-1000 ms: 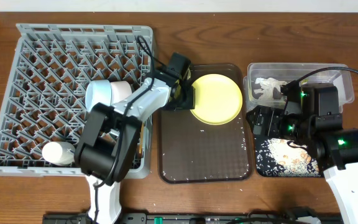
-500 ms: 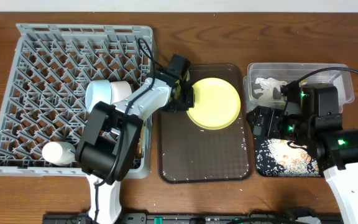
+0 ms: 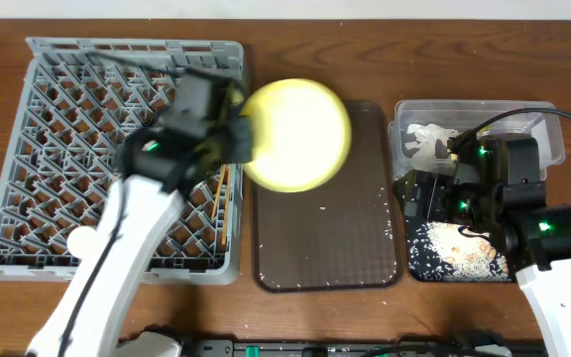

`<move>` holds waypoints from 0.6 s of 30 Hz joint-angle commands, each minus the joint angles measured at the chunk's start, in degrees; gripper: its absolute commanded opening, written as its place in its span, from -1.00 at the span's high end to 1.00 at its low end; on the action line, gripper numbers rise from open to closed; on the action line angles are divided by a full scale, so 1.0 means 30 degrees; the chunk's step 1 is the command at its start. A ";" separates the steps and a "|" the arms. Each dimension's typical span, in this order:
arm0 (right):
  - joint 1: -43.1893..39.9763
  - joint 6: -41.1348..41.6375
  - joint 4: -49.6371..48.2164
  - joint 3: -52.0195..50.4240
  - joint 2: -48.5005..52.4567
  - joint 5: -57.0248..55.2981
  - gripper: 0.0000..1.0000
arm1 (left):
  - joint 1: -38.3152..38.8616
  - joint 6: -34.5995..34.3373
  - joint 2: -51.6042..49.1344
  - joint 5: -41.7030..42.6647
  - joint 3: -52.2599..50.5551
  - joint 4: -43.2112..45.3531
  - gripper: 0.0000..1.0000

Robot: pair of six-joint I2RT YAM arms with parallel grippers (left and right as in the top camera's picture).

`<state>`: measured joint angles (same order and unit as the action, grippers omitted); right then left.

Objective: Sort waste into correct bins and load items into the dishwasher
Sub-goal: 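Lift the yellow plate with the left gripper and stand it in the rack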

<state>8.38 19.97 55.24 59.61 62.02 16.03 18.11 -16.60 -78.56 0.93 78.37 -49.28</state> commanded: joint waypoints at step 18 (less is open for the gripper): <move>-0.0291 0.0124 -0.0058 0.0109 -0.0080 -0.0051 -0.98 | -0.0510 0.1013 -0.0444 -1.4054 -0.0066 -0.1399 0.85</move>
<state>8.38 19.97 55.20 59.61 62.02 16.03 14.85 -13.67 -78.72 -38.59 78.35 -53.58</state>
